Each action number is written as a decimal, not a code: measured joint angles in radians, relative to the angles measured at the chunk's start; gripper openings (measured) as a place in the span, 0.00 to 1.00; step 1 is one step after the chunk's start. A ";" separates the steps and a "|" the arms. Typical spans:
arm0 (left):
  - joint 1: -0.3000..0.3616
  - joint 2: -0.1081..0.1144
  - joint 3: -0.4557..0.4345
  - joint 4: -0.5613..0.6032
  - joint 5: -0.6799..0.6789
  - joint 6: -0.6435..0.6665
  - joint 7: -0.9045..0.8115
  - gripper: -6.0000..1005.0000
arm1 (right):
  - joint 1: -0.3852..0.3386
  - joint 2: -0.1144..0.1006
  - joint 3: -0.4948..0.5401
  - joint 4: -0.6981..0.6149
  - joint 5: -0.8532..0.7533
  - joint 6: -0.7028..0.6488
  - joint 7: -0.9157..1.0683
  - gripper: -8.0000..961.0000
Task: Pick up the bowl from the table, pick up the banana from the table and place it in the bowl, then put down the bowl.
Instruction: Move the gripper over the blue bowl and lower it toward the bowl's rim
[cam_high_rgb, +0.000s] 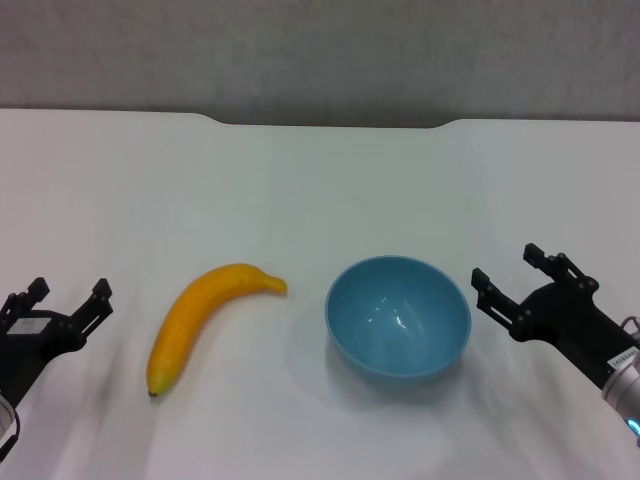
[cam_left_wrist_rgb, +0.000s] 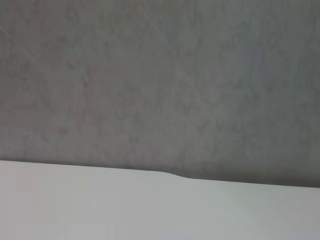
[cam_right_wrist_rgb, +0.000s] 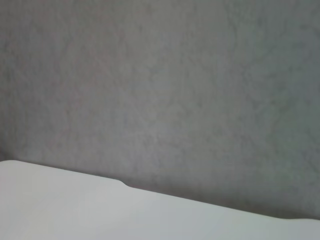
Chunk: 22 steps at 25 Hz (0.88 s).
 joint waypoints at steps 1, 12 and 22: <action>0.000 0.000 0.000 0.000 0.000 0.000 0.000 0.90 | -0.004 0.001 0.001 -0.001 0.001 0.000 0.000 0.85; -0.003 -0.003 -0.001 0.008 0.000 0.005 0.011 0.90 | -0.015 0.000 0.006 -0.017 0.002 -0.006 0.000 0.84; 0.055 0.052 -0.013 -0.208 0.160 0.102 -0.207 0.90 | -0.022 -0.044 0.009 0.180 -0.025 -0.178 0.081 0.82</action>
